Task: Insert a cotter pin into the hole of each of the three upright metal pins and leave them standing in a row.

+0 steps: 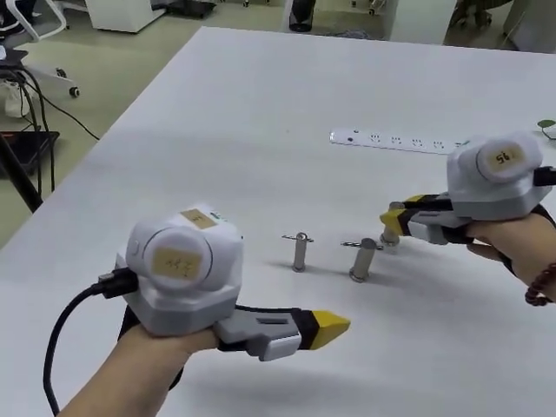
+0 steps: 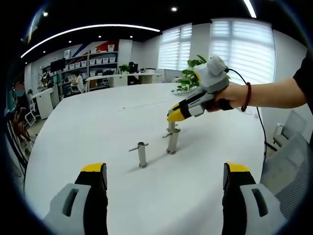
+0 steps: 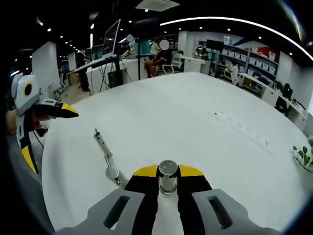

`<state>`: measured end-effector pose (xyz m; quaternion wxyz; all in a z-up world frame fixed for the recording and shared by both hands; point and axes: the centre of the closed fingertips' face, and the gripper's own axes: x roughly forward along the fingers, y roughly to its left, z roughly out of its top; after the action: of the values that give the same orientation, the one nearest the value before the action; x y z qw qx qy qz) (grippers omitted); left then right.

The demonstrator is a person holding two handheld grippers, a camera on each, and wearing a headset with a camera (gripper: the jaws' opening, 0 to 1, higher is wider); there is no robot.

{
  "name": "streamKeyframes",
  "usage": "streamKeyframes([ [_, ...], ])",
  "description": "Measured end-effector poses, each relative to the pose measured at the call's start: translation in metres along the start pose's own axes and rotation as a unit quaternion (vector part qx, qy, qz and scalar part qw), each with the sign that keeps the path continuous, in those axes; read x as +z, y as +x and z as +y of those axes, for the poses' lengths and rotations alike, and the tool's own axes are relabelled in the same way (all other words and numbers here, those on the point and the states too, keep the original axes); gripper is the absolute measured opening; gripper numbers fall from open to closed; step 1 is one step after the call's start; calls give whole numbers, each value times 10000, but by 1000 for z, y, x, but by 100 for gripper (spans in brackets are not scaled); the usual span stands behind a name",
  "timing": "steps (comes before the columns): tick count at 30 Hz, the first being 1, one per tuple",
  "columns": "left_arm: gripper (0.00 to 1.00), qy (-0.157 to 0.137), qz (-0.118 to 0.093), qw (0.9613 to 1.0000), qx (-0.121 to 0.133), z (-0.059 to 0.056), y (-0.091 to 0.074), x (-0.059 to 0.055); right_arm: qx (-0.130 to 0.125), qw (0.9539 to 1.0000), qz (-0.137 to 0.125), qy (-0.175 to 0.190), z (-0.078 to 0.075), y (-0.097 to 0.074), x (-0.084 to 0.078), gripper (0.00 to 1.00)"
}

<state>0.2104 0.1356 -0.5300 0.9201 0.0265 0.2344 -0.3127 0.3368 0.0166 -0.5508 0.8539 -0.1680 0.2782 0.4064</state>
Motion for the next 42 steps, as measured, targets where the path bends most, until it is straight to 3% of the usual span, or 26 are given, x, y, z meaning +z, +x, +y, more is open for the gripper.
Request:
streamKeyframes([
  [5,98,-19,-29,10000,10,1,-2,-1,-25,10000,40,-1,2,-10,-8,8],
  [10,98,-127,-253,9996,45,3,-5,6,-36,9999,98,1,3,-19,-17,8],
  [22,98,39,-56,10000,-46,-4,-5,-2,82,9996,204,-169,13,-32,-29,8],
  [30,98,36,-83,10000,-36,-6,-7,-3,153,9993,237,-233,20,-37,-32,8],
  [42,98,97,-24,9999,-70,-9,-8,-7,451,9976,287,-439,49,-42,-40,8],
])
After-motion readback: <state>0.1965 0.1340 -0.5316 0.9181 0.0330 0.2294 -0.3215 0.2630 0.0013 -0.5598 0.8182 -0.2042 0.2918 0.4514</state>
